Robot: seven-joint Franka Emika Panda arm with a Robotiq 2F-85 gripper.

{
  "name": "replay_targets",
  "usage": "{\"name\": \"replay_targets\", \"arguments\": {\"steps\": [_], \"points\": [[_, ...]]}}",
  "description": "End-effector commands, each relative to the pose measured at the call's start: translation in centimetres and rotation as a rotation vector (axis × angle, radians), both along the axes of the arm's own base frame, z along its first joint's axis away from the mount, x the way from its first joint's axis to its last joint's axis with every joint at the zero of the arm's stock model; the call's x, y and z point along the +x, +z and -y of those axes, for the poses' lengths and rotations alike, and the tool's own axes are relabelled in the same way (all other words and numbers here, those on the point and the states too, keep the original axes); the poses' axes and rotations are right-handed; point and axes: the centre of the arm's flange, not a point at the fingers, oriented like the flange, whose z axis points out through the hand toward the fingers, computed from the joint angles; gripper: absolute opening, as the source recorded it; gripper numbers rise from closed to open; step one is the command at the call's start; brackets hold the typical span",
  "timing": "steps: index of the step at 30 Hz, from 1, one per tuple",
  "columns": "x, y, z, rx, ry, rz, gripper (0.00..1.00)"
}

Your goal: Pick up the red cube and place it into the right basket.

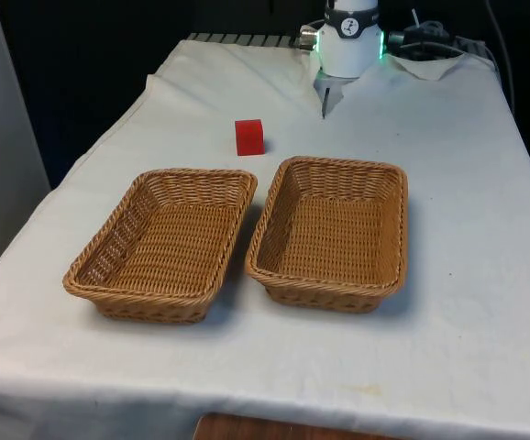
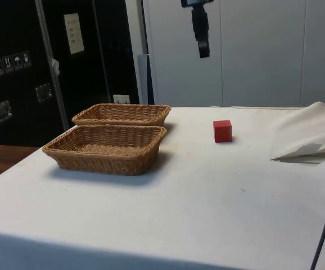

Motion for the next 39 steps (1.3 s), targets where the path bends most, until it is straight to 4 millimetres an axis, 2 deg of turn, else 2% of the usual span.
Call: {"name": "replay_targets", "arguments": {"steps": [1, 3, 13, 25, 28, 31, 39], "points": [[-0.4, -0.1, 0.3, -0.01, -0.001, 0.024, 1.0], [-0.3, -0.3, 0.2, -0.001, 0.0, 0.011, 1.0], [-2.7, -2.6, 1.2, -0.005, 0.001, 0.068, 1.0], [-5.2, -6.7, 2.8, 0.013, -0.012, 0.096, 1.0], [-5.3, -7.1, 2.7, 0.021, -0.015, 0.088, 1.0], [-5.8, -8.2, 3.8, 0.017, -0.02, 0.114, 1.0], [-6.0, -9.8, 5.3, 0.017, -0.031, 0.141, 1.0]]}}
